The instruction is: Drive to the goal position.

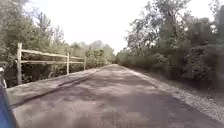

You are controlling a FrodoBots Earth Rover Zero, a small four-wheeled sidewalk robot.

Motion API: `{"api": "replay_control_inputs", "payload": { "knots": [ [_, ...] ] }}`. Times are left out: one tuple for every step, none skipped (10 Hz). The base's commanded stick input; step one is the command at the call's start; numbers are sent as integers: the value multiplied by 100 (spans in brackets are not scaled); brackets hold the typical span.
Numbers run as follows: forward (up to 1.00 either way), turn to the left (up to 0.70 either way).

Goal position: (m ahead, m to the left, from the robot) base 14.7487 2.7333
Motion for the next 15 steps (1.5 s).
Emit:
{"api": "replay_control_inputs", "payload": {
  "knots": [
    [70,0],
    [70,0],
    [70,0],
    [70,0],
    [70,0],
    [70,0],
    [70,0],
    [70,0],
    [70,0],
    [70,0],
    [70,0],
    [70,0],
    [70,0],
    [70,0],
    [70,0]
  ]
}}
